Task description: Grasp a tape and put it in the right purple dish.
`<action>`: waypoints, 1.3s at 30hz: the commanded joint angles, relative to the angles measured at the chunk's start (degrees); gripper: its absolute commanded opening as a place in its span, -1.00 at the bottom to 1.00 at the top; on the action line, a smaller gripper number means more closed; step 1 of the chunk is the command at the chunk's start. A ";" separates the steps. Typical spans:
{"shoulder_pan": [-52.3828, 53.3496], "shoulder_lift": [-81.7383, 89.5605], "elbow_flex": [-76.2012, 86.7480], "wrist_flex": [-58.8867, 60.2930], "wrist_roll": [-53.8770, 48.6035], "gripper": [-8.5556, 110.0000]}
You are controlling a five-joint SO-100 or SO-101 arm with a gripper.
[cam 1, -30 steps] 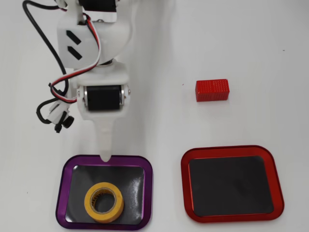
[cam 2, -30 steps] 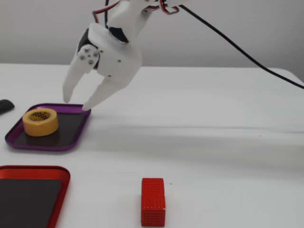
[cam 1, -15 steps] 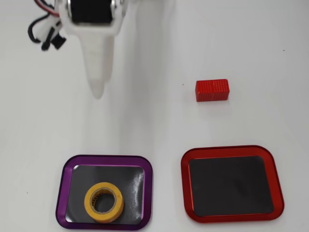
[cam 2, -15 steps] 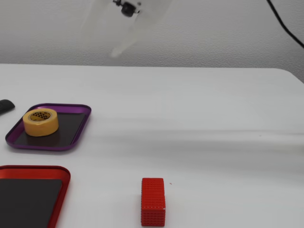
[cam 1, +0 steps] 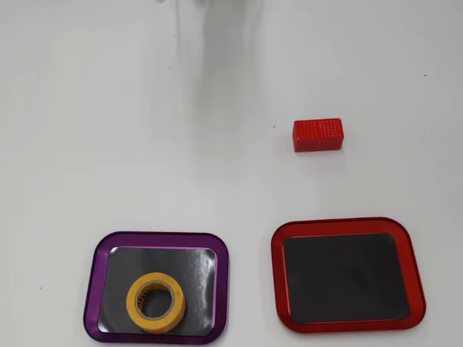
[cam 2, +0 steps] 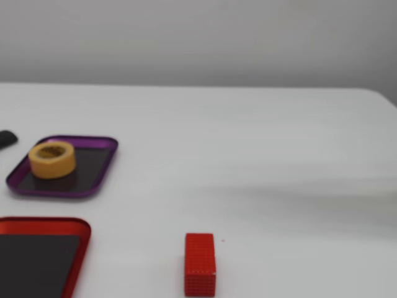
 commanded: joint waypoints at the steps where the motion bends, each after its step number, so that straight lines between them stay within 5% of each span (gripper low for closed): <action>1: -0.26 10.90 12.57 -0.97 0.53 -0.59; 12: -8.70 45.53 49.83 -13.80 0.44 -0.58; 20: -10.46 64.42 65.83 -12.57 0.44 -0.58; 30: -9.93 66.97 70.93 -10.99 0.53 -0.60; 36: -9.93 66.97 70.93 -10.99 0.53 -0.88; 39: -9.93 66.97 70.93 -10.99 0.53 -0.86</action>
